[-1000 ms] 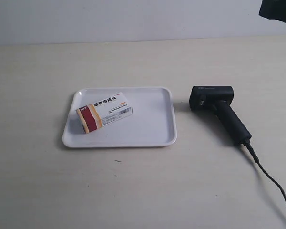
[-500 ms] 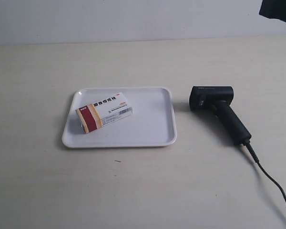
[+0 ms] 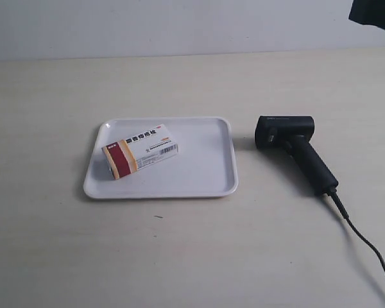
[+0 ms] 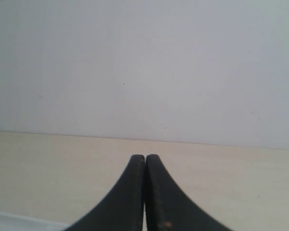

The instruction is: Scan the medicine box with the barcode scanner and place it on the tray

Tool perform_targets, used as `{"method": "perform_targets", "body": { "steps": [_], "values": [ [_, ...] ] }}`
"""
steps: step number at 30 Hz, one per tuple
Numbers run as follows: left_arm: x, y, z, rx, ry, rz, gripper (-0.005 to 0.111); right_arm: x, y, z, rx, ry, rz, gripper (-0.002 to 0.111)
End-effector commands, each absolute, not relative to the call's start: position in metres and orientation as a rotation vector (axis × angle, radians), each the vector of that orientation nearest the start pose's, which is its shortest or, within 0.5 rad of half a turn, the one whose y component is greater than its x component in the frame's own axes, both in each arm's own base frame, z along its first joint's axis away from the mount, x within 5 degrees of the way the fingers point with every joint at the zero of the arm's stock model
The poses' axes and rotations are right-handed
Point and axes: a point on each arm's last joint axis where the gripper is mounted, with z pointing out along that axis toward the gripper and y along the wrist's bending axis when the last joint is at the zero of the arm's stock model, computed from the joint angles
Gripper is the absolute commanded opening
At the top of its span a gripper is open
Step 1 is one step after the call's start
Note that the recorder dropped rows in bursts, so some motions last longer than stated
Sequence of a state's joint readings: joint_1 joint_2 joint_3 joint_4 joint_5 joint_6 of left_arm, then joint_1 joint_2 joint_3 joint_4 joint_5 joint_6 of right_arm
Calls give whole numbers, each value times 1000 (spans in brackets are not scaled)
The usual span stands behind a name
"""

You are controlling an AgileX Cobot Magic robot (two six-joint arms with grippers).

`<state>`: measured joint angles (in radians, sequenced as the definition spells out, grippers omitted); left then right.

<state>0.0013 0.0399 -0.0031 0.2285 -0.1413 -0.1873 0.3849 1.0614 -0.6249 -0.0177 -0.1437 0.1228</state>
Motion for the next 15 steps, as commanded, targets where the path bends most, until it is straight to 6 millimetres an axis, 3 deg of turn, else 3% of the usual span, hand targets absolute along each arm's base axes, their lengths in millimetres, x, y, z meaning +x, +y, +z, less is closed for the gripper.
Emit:
{"method": "perform_targets", "body": {
  "steps": [1,15],
  "values": [
    [56,1,211,21,1511,34,1,210,85,306,-248,1759,357,0],
    [56,1,200,-2,1626,15,1,210,85,306,-248,1759,357,0]
  ]
}}
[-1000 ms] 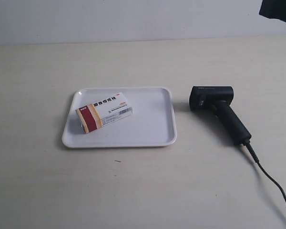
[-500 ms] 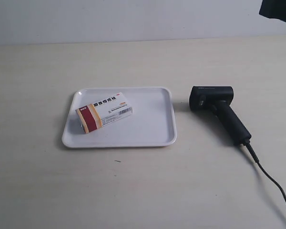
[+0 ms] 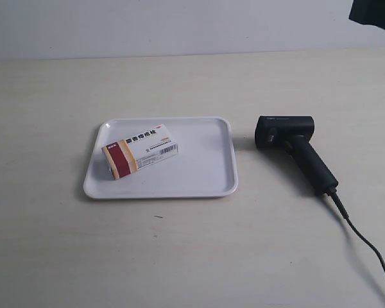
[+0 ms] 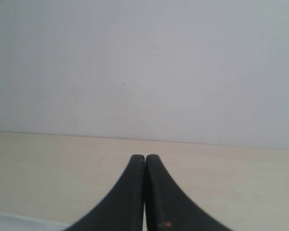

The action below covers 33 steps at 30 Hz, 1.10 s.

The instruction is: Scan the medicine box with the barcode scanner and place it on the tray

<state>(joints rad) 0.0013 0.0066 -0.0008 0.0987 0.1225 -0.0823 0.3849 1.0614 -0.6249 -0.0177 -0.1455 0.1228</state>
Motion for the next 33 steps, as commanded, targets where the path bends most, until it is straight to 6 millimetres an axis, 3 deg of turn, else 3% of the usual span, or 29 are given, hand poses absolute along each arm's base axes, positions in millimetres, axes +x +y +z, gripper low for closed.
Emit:
{"method": "perform_targets", "body": {
  "steps": [1,28,30,33],
  "values": [
    [56,1,200,3,1626,16,1,210,85,306,-248,1759,357,0],
    [56,0,200,25,1630,32,1,210,85,305,-221,1774,371,0],
    [56,0,200,25,1630,32,1,204,82,308,-200,1738,390,0],
    [56,0,200,28,1630,32,1,164,67,290,-226,1693,378,0]
  ]
}}
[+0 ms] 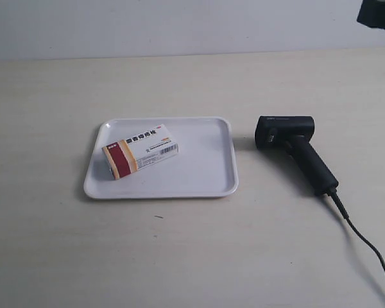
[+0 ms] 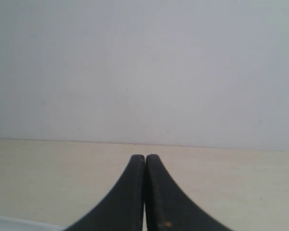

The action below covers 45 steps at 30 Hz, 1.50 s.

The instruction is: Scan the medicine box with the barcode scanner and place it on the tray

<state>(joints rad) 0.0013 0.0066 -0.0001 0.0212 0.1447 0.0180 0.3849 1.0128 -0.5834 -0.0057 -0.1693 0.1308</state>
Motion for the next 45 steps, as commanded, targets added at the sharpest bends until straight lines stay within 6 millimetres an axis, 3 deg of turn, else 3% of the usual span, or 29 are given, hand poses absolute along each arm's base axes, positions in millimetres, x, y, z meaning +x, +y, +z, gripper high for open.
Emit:
{"method": "perform_targets", "body": {
  "steps": [1,4,8,12,23,45],
  "values": [
    [56,0,200,28,1630,32,1,152,61,280,-217,1691,384,0],
    [56,0,200,28,1630,32,1,105,42,238,-217,1691,384,0],
    [56,0,200,28,1630,32,1,83,33,214,-185,1717,406,0],
    [56,0,200,28,1630,32,1,71,28,208,-183,1661,413,0],
    [56,0,200,28,1630,32,1,61,4,209,72,1550,178,0],
    [56,0,200,28,1630,32,1,56,3,200,81,1626,164,0]
  ]
}}
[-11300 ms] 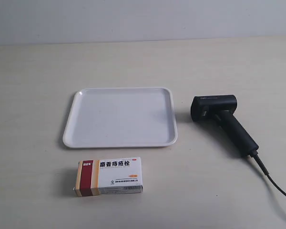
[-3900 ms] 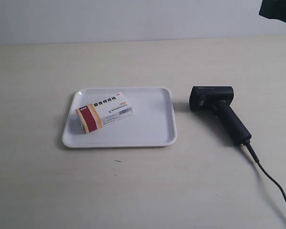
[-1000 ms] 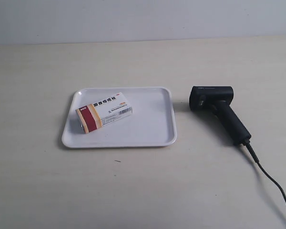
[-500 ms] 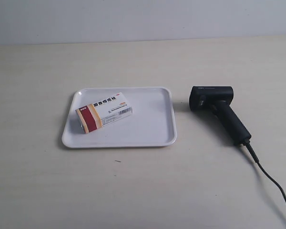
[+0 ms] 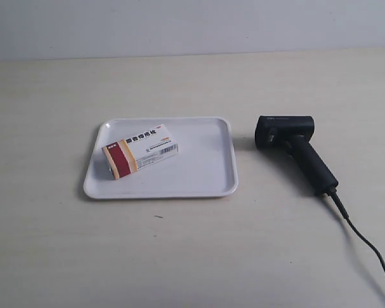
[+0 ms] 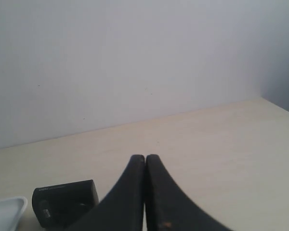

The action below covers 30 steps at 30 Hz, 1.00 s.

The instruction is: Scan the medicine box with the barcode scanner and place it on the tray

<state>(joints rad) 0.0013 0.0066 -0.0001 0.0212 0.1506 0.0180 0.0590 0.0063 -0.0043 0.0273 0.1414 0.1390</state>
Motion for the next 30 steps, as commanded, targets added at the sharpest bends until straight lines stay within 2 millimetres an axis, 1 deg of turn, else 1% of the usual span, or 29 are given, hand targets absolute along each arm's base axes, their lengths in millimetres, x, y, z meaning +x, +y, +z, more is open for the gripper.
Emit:
{"method": "perform_targets", "body": {
  "steps": [1,30],
  "values": [
    [56,0,200,28,1630,32,1,56,3,200,81,1626,164,0],
    [56,0,200,28,1630,32,1,56,3,198,84,1646,165,0]
  ]
}}
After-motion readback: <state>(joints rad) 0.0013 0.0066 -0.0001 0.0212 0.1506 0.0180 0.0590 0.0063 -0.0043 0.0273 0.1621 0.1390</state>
